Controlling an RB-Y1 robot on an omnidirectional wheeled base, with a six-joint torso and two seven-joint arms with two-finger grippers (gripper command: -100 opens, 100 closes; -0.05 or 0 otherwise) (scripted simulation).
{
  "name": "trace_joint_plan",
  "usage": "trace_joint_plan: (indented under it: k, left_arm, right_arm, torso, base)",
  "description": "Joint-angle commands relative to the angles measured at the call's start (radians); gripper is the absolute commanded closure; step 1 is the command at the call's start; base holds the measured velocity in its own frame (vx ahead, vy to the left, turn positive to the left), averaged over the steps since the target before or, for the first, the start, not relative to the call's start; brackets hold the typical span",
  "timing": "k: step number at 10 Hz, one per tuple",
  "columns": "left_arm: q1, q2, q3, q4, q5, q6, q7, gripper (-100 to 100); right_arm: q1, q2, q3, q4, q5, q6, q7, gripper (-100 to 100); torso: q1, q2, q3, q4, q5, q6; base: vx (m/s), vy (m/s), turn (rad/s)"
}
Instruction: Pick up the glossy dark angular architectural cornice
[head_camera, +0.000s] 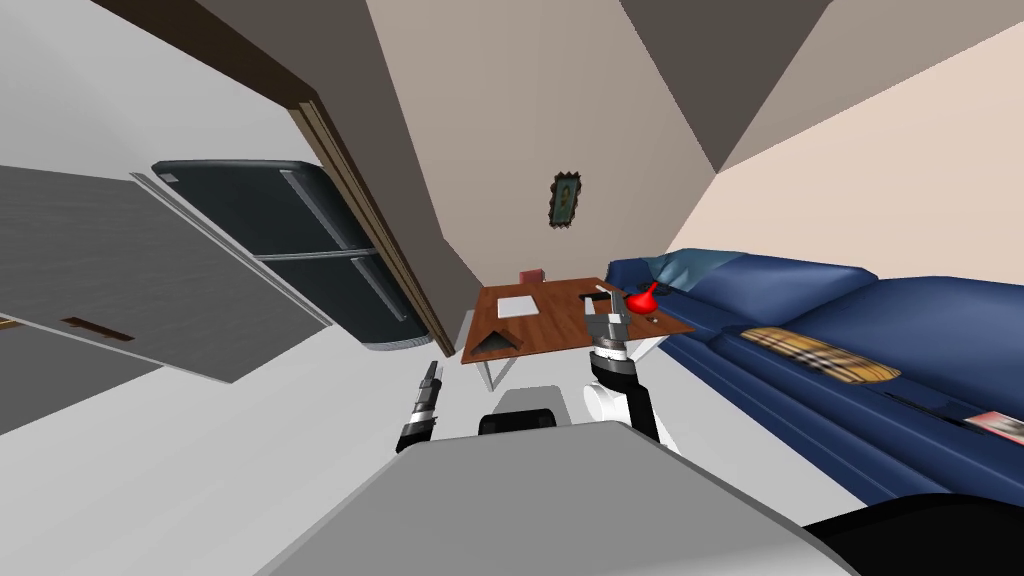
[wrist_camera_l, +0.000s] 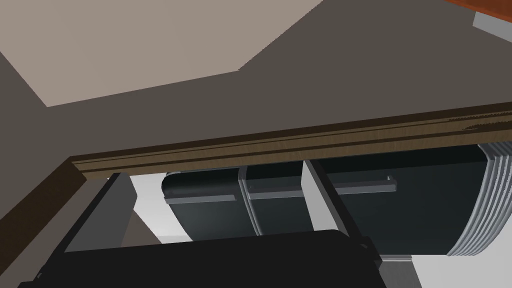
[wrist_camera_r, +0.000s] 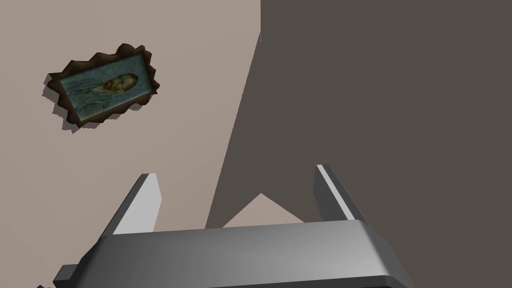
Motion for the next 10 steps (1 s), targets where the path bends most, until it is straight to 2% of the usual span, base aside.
trace_joint_plan:
  k: [1, 2, 5, 8, 10]
  left_arm:
    - [-0.01, 0.002, 0.004, 0.05, 0.002, -0.016, 0.0, -100]
    - [-0.01, 0.002, 0.004, 0.052, 0.002, -0.016, 0.0, -100]
    - [-0.045, -0.001, 0.02, 0.162, 0.009, -0.061, -0.005, -100]
    - [-0.063, -0.004, 0.029, 0.24, 0.013, -0.082, -0.007, -100]
    - [-0.101, -0.012, 0.047, 0.322, 0.021, -0.123, -0.011, -100]
  right_arm:
    - [0.0, 0.0, 0.0, 0.0, 0.0, 0.0, 0.0, 0]
    - [0.0, 0.0, 0.0, 0.0, 0.0, 0.0, 0.0, 0]
    - [0.0, 0.0, 0.0, 0.0, 0.0, 0.0, 0.0, 0]
    - [0.0, 0.0, 0.0, 0.0, 0.0, 0.0, 0.0, 0]
    - [0.0, 0.0, 0.0, 0.0, 0.0, 0.0, 0.0, 0]
  torso:
    - [0.0, 0.0, 0.0, 0.0, 0.0, 0.0]
    - [0.0, 0.0, 0.0, 0.0, 0.0, 0.0]
    - [0.0, 0.0, 0.0, 0.0, 0.0, 0.0]
    - [-0.001, 0.0, 0.0, 0.0, 0.0, 0.0]
    - [0.0, -0.001, 0.0, 0.0, 0.0, 0.0]
  base:
    - [0.017, -0.036, -0.003]
    - [0.007, -0.016, 0.004]
    - [0.024, -0.032, -0.017]
    - [0.022, -0.039, -0.019]
    - [0.032, -0.041, -0.05]
